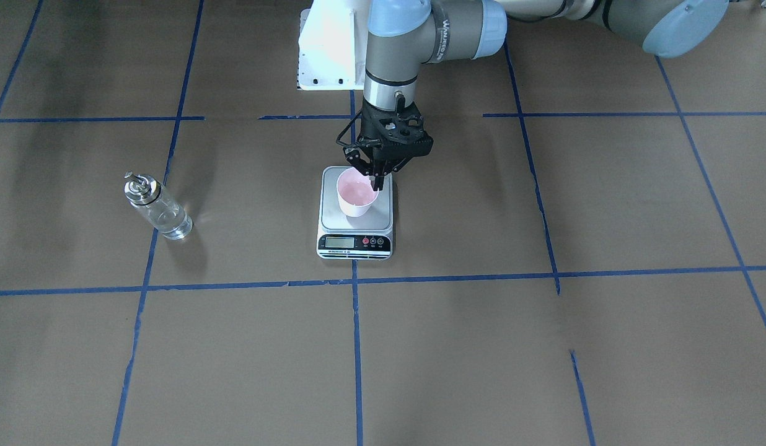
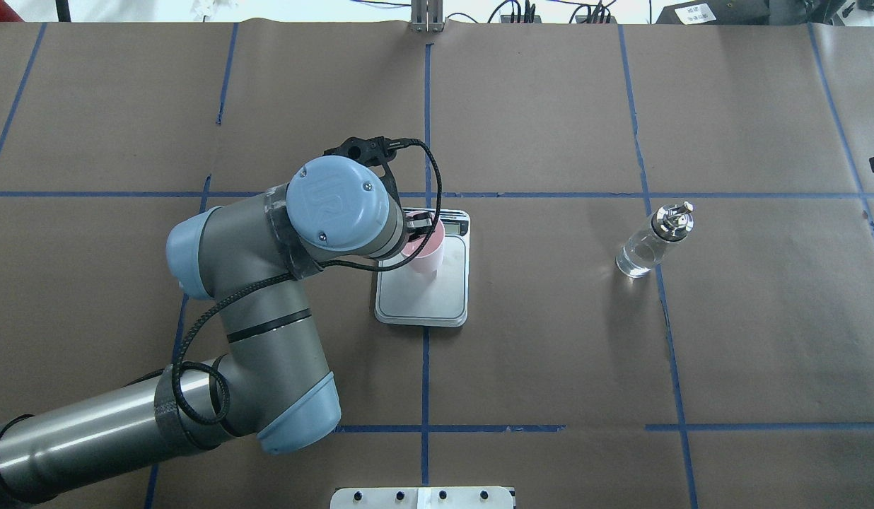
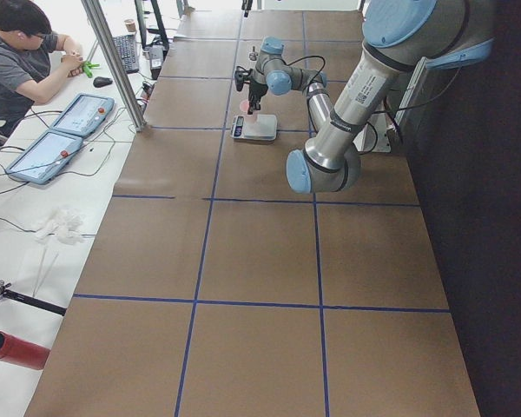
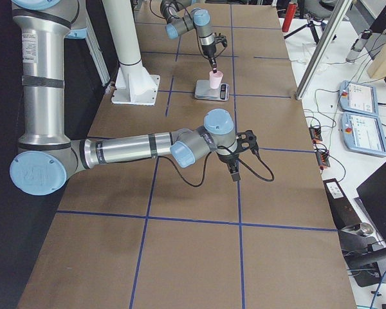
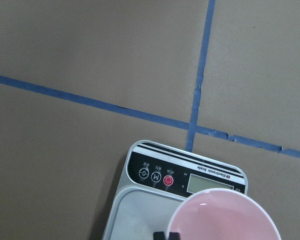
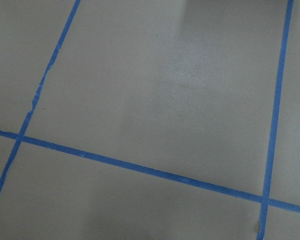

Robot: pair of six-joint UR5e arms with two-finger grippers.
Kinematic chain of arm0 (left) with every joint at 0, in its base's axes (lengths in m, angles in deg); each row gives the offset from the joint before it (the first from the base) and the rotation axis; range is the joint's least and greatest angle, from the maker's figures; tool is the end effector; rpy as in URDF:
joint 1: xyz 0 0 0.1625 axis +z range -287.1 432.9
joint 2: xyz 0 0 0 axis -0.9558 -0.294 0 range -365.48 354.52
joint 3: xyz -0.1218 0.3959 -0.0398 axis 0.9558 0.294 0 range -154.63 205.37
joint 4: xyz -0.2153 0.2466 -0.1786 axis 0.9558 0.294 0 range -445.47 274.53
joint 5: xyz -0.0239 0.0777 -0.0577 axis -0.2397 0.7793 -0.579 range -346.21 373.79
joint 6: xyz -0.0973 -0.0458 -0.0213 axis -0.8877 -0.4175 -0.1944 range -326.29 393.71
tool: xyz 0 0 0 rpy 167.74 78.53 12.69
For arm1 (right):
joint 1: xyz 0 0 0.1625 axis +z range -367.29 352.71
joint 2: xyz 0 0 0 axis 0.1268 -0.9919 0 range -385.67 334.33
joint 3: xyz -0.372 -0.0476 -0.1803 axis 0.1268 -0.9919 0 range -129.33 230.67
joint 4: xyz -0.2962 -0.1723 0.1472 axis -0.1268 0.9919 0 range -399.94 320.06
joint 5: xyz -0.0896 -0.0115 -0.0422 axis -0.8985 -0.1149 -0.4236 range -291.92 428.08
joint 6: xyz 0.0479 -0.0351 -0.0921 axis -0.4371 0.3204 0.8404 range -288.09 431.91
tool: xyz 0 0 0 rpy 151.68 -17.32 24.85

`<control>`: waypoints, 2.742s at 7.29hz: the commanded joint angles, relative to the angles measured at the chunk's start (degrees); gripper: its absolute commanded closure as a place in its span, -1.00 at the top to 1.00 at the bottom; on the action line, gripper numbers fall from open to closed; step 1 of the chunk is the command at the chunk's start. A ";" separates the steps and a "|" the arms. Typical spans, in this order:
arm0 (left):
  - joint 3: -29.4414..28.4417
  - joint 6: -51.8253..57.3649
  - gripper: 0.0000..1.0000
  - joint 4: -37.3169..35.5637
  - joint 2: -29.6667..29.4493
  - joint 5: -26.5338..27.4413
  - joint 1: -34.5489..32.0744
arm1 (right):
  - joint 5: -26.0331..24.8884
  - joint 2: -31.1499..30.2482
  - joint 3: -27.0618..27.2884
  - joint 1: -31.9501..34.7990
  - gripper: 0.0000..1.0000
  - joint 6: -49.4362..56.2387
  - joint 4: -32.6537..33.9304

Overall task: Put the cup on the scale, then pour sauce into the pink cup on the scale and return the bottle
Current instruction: 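Lift the pink cup with the left gripper and carry it over the scale, then set the cup on the scale, open the left gripper and withdraw, then reach the right gripper to the glass sauce bottle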

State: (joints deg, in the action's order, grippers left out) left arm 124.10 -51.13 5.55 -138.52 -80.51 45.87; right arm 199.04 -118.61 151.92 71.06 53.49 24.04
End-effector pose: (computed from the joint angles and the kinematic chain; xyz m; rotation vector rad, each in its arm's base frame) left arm 0.5193 -0.4054 0.1798 0.1891 0.9082 -0.3195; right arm -0.0310 -0.4555 0.5399 0.3733 -0.8166 -0.1039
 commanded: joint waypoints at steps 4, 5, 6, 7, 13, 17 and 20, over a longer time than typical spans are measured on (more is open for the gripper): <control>0.50 0.02 0.20 0.21 0.59 0.09 1.81 | 0.00 -0.41 0.09 -0.04 1.00 0.13 -0.09; 0.59 0.20 0.49 0.21 0.33 0.00 1.81 | 0.00 -0.41 0.00 -0.04 1.00 0.13 0.00; 1.11 0.28 0.99 0.30 0.32 0.00 1.81 | 0.00 -0.41 0.00 0.05 1.00 0.13 -0.09; 3.20 2.37 1.00 0.21 0.76 -0.26 1.72 | 0.00 -0.41 0.00 -0.04 1.00 0.05 -0.09; 22.82 43.94 1.00 -3.30 21.91 -10.86 -17.02 | 0.44 -0.14 2.19 -0.04 1.00 -1.09 0.00; 18.54 81.89 1.00 -2.78 38.44 -28.02 -50.25 | 1.85 0.47 13.86 -6.42 1.00 -22.04 1.49; 10.03 85.98 1.00 -3.84 43.65 -30.39 -62.56 | -4.08 3.55 28.07 -18.27 1.00 -36.12 13.40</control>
State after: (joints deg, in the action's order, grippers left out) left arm 138.12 33.79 1.69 -96.57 -109.05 -10.90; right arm 198.88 -115.73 173.57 58.29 22.97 32.32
